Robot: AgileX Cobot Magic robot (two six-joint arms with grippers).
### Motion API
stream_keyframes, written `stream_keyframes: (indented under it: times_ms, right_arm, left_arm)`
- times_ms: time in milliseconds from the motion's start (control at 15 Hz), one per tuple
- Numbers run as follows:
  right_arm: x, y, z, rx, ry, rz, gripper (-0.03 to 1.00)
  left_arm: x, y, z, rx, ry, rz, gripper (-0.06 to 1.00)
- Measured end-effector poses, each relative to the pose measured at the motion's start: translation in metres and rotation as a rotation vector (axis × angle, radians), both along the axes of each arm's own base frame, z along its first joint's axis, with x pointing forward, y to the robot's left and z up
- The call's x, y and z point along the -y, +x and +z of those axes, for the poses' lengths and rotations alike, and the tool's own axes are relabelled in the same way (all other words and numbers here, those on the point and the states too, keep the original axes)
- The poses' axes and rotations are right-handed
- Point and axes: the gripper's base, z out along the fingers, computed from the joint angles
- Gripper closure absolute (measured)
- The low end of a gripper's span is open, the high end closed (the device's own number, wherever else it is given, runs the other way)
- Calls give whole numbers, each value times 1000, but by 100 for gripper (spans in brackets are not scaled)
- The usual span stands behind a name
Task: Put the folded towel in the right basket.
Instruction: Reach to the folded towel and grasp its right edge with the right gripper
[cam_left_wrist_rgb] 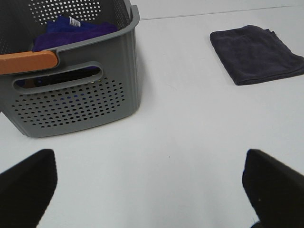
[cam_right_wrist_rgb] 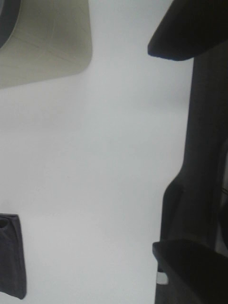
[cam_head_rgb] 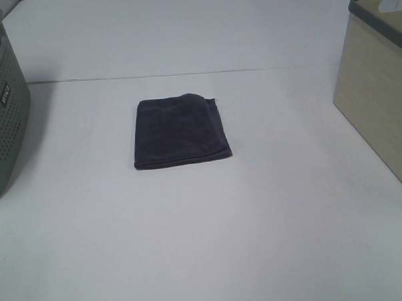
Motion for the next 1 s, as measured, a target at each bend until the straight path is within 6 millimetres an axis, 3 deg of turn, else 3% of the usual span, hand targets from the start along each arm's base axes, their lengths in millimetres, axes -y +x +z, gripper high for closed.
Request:
stream_keyframes:
  times_ms: [133, 200, 400, 667, 733, 867, 1000]
  right_arm:
    - [-5, 57, 28, -131, 35, 23, -1]
    - [-6, 72, 29, -165, 40, 27, -1]
    - [-13, 140, 26, -292, 106, 49, -1]
    - [-43, 229, -21, -327, 285, 141, -1]
    - [-64, 267, -57, -403, 299, 174, 0]
    - [-90, 309, -92, -461, 310, 223, 0]
    - [-104, 345, -124, -495, 335, 230, 0]
  left_arm:
    - [0, 0, 0, 0, 1, 1, -5]
    - [0, 0, 0, 0, 1, 1, -5]
    - [0, 0, 0, 0, 1, 1, -5]
    - [0, 0, 0, 0, 1, 1, -5]
    - [0, 0, 0, 0, 1, 1, -5]
    - [0, 0, 0, 0, 1, 1, -5]
    - [0, 0, 0, 0, 1, 1, -5]
